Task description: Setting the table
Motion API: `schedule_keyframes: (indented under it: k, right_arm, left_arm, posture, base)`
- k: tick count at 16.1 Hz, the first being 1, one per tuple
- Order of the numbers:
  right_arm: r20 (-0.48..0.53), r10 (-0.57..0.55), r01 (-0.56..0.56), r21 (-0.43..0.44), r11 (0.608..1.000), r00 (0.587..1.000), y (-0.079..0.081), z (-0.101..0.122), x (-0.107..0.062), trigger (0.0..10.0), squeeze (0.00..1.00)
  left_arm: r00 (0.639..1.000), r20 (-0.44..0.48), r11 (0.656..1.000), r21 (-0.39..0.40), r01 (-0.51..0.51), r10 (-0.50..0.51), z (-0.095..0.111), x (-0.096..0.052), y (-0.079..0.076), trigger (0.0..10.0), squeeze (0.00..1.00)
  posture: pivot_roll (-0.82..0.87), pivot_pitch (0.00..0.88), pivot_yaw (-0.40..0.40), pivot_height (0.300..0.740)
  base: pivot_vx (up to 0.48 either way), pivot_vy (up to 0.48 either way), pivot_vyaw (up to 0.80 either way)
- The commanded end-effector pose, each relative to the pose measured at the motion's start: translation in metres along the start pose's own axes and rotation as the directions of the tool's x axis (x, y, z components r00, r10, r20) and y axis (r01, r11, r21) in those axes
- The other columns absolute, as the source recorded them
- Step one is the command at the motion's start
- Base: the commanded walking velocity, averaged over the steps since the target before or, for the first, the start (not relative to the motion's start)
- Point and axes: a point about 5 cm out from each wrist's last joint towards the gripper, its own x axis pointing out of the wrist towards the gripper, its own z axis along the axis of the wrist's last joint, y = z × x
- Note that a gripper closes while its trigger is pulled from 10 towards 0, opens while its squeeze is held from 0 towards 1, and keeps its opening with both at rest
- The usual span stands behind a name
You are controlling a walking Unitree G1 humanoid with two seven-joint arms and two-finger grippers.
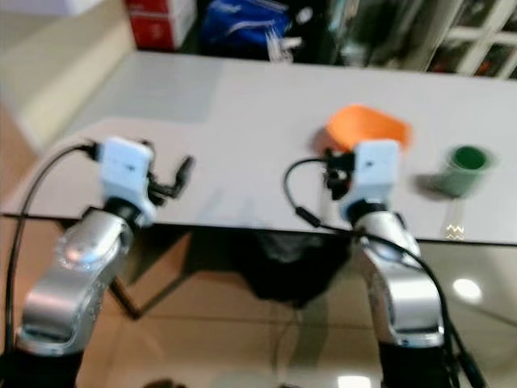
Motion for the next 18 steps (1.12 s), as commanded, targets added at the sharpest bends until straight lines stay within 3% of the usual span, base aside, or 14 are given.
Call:
schedule_keyframes:
  k: [1,11,13,18]
  right_arm:
    - [0.017,0.011,-0.011,0.001,1.000,1.000,0.003,0.003,0.000,10.0,0.00]
    - [0.011,-0.015,0.015,0.051,0.999,1.000,-0.006,0.002,0.000,10.0,0.00]
    - [-0.004,0.011,-0.011,0.058,0.998,1.000,0.000,0.001,0.000,10.0,0.00]
    - [-0.057,0.083,-0.076,0.105,0.992,0.995,0.019,-0.011,-0.001,10.0,0.00]
  left_arm:
    - [1.000,-0.006,1.000,0.014,-0.026,0.027,0.000,-0.001,0.007,10.0,0.00]
    - [1.000,0.015,0.999,0.030,-0.021,0.021,0.002,0.000,0.006,10.0,0.00]
    - [1.000,0.007,0.999,0.045,-0.031,0.031,-0.002,0.000,0.008,10.0,0.00]
    - [1.000,0.015,1.000,0.006,0.015,-0.015,0.000,-0.001,0.010,10.0,0.00]
  posture:
    - [-0.03,0.023,-0.016,0.740]
    - [-0.04,0.000,-0.016,0.740]
    - [-0.04,0.000,-0.017,0.740]
    - [-0.04,0.008,-0.020,0.740]
  base:
    - [0.000,-0.480,0.00]
    - [0.000,-0.480,0.00]
    - [0.000,-0.480,0.00]
    - [0.090,0.000,0.00]
